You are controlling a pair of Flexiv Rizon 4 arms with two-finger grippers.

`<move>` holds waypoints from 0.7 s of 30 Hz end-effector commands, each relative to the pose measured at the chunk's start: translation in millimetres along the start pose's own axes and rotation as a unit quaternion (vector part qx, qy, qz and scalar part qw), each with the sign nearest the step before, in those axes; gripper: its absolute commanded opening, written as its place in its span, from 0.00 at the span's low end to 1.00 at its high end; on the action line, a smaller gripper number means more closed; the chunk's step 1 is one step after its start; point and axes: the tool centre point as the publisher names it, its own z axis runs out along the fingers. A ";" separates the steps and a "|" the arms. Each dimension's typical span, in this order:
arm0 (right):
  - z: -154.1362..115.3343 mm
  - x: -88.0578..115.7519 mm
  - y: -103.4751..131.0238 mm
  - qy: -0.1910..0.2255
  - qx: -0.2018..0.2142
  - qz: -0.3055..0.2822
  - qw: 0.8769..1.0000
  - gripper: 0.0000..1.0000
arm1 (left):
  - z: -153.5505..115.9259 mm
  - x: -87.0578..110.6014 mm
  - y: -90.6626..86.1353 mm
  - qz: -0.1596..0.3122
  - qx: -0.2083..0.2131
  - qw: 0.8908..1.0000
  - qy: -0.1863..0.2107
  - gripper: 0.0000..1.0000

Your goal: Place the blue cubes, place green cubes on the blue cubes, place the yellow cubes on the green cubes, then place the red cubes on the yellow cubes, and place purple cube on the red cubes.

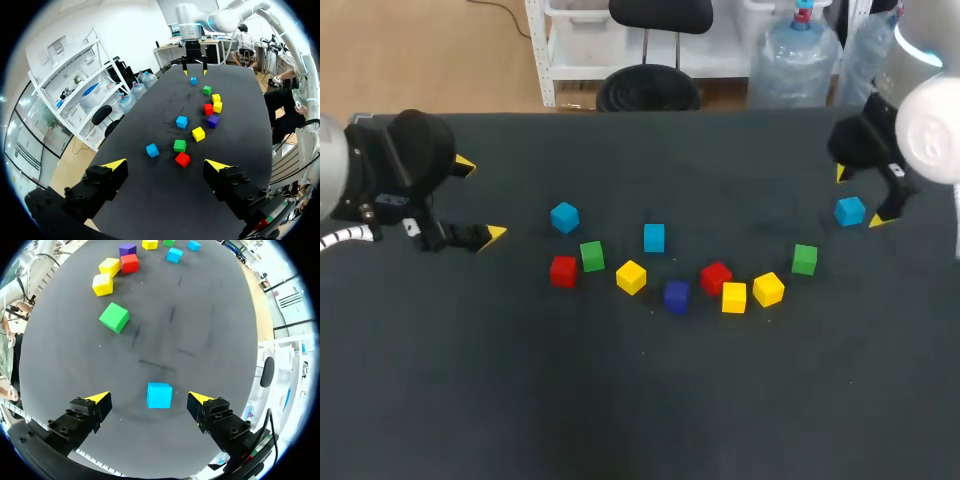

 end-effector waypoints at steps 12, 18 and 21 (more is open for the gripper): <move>25.6 17.5 -8.9 -0.002 -0.017 0.022 1.000 1.00 | -0.2 0.3 0.8 0.000 0.001 1.000 0.000 1.00; 29.2 19.6 -13.4 -0.005 -0.023 0.022 0.999 1.00 | -0.2 0.3 0.8 0.000 0.001 1.000 0.000 1.00; 29.9 19.7 -15.0 -0.007 -0.025 0.022 0.999 1.00 | -0.2 0.3 0.8 0.000 0.001 1.000 0.000 1.00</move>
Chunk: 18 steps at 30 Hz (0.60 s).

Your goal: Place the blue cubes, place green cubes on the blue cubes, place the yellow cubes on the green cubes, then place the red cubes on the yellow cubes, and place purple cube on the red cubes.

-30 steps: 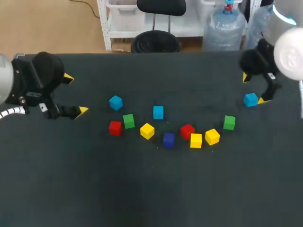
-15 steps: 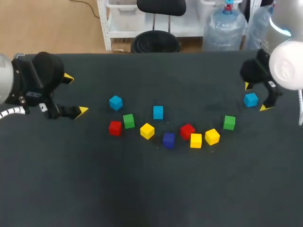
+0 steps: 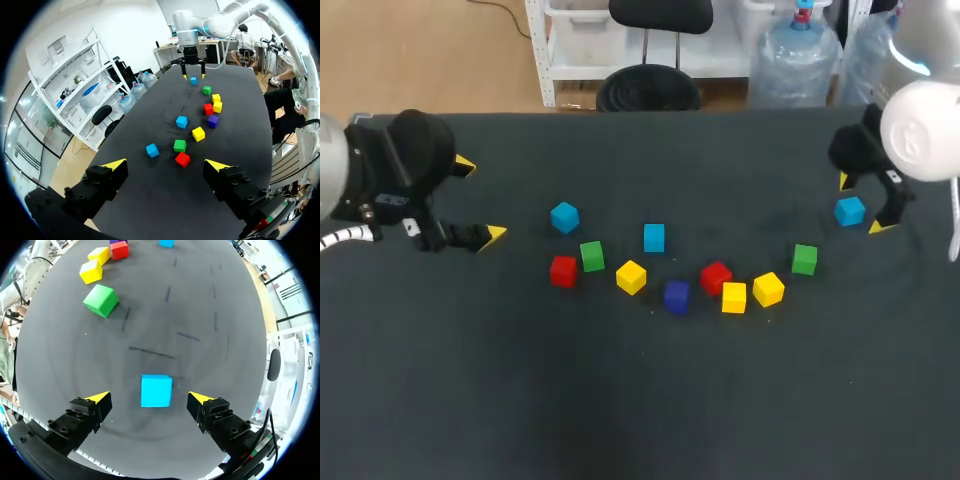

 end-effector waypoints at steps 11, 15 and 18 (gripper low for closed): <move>2.4 -0.6 -12.6 -0.006 -0.008 0.006 1.000 1.00 | -0.2 0.3 0.8 0.000 0.001 1.000 0.000 1.00; 1.7 -4.2 -14.9 -0.012 -0.006 0.008 1.000 1.00 | -0.2 0.3 0.8 0.000 0.001 1.000 0.000 1.00; 2.1 -8.2 -15.9 -0.015 -0.006 0.008 1.000 0.94 | -0.2 0.3 0.8 0.000 0.001 1.000 0.000 1.00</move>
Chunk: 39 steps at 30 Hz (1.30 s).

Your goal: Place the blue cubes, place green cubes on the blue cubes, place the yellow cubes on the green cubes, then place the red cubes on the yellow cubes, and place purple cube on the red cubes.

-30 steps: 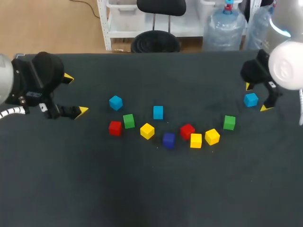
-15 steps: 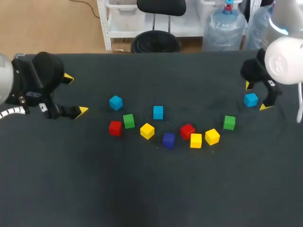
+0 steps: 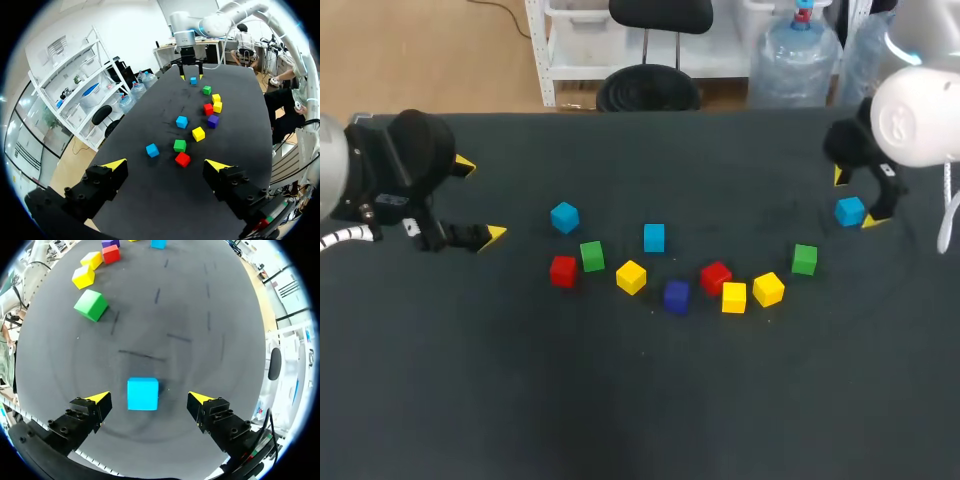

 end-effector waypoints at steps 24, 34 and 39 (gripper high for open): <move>0.2 -9.2 2.3 0.003 -0.015 0.022 1.000 0.00 | -0.2 0.3 0.8 0.000 0.001 1.000 0.000 1.00; -17.6 -43.0 -1.7 0.005 0.002 0.071 0.997 0.00 | -0.2 0.3 0.8 0.000 0.001 1.000 0.000 1.00; -22.6 -63.2 -5.8 0.003 0.015 0.095 0.995 0.00 | -0.2 0.3 0.8 0.000 0.001 1.000 0.000 1.00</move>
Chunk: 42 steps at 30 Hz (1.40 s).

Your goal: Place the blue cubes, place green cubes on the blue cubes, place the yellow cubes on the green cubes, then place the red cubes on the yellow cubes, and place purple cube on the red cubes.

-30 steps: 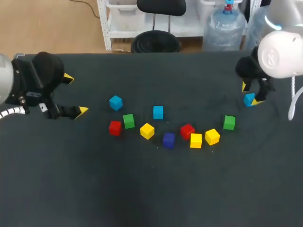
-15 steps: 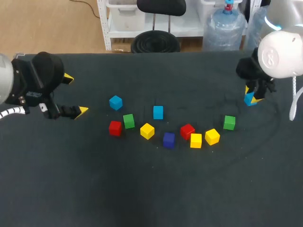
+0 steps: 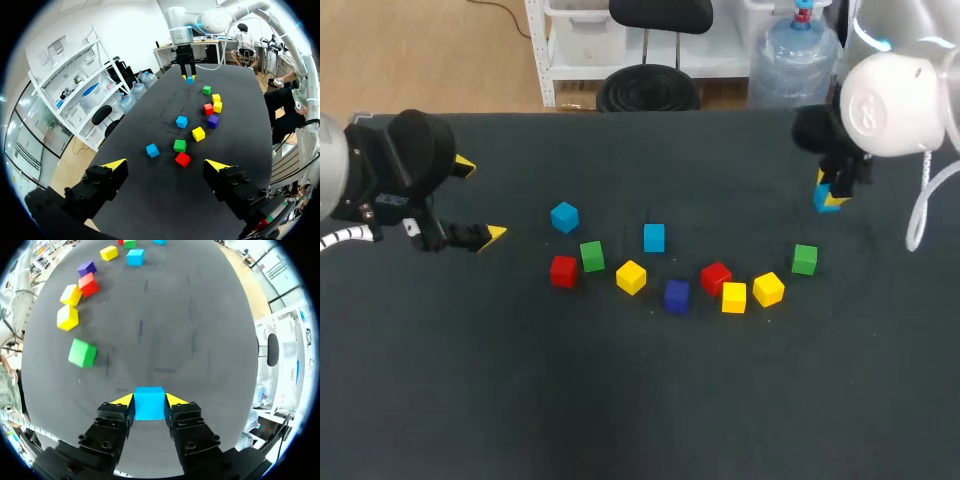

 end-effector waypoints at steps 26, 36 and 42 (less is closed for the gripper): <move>21.5 -138.7 28.6 -0.036 0.008 0.015 0.999 0.00 | -0.2 0.3 0.8 0.000 0.001 1.000 0.000 1.00; 22.2 -166.0 32.2 -0.044 -0.002 0.008 0.999 0.00 | -0.2 0.3 0.8 0.000 0.001 1.000 0.000 1.00; 22.1 -183.0 34.5 -0.035 -0.001 -0.012 0.999 0.00 | -0.2 0.3 0.8 0.000 0.001 1.000 0.000 1.00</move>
